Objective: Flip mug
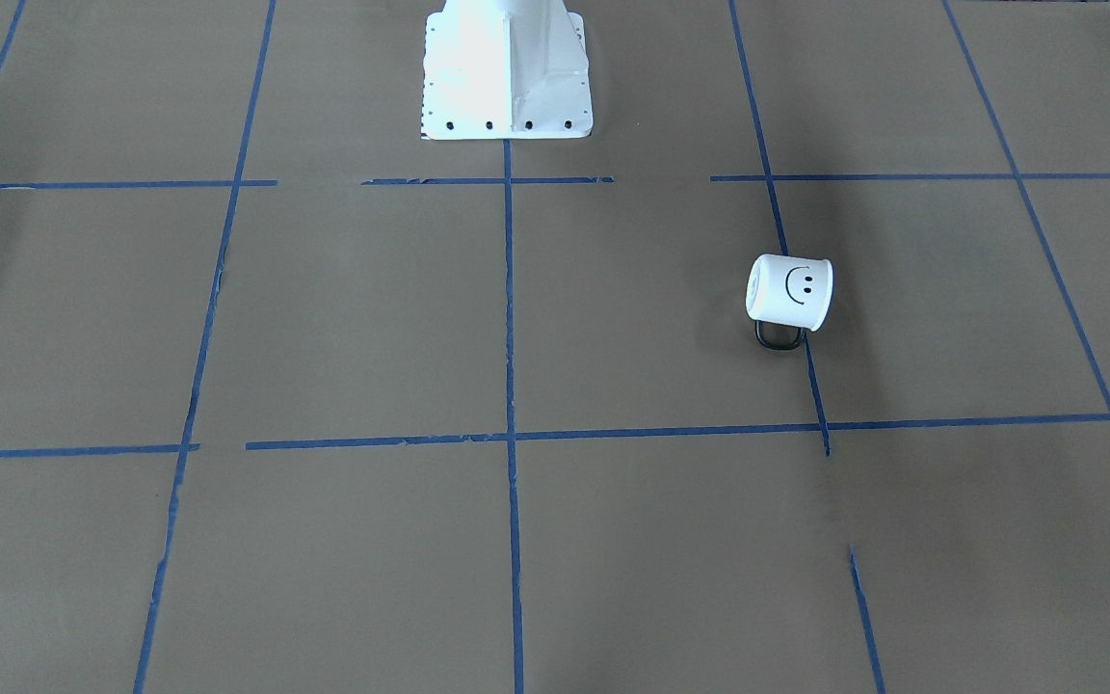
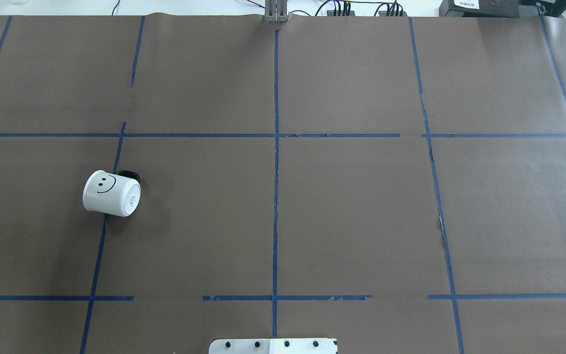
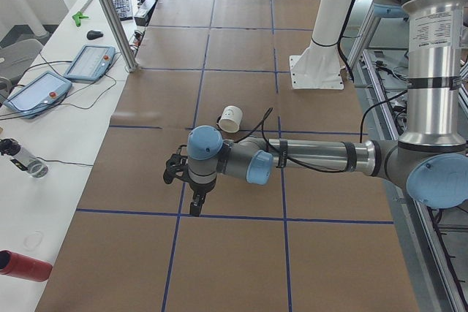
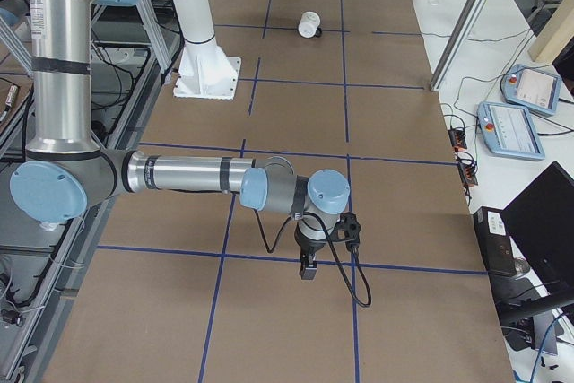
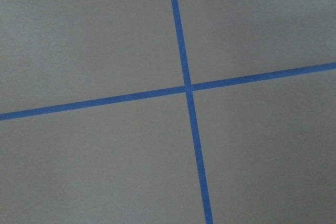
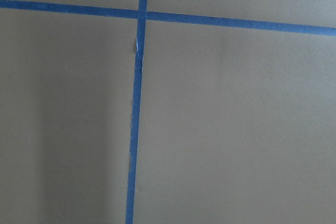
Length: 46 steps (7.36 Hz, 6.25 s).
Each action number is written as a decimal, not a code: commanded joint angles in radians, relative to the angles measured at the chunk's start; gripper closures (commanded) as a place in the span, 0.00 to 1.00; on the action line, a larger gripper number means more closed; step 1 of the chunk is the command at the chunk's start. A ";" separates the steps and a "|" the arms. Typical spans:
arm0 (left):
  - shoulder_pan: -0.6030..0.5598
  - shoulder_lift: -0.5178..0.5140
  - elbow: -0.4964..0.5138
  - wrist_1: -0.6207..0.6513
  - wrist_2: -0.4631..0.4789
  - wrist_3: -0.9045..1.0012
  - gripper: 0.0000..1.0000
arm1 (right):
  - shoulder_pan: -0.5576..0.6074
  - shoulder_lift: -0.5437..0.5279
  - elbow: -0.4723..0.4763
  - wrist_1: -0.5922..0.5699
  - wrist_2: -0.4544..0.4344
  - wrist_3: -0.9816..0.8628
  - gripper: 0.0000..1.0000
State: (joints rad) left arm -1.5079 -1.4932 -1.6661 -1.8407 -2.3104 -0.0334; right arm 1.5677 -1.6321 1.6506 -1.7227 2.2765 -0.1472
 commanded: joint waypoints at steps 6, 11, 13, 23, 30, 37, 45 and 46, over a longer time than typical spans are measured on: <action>0.456 -0.002 0.127 -0.811 0.191 -0.971 0.00 | 0.000 0.000 0.000 0.000 0.000 0.000 0.00; 0.715 -0.065 0.141 -1.135 0.440 -1.359 0.00 | 0.000 0.000 0.000 0.000 0.000 0.000 0.00; 0.718 -0.087 0.152 -1.291 0.249 -1.364 0.00 | 0.000 0.000 0.000 0.000 0.000 0.000 0.00; 0.747 -0.246 0.304 -1.525 -0.067 -1.483 1.00 | 0.000 0.000 0.000 0.000 0.000 0.000 0.00; 0.749 -0.418 -0.002 -0.781 -0.167 -1.682 1.00 | 0.000 0.000 0.000 0.000 0.000 0.000 0.00; 0.891 -1.022 0.250 0.165 -0.061 -1.602 1.00 | 0.000 0.000 0.002 0.000 0.000 0.000 0.00; 0.974 -1.030 0.296 0.339 -0.007 -1.232 1.00 | 0.000 0.000 0.000 0.000 0.000 0.000 0.00; 0.986 -1.030 0.296 0.339 -0.010 -1.238 1.00 | 0.000 0.000 0.000 0.000 0.000 0.000 0.00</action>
State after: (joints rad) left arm -0.5418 -2.5281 -1.3703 -1.5023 -2.3176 -1.2665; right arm 1.5677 -1.6322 1.6506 -1.7227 2.2764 -0.1473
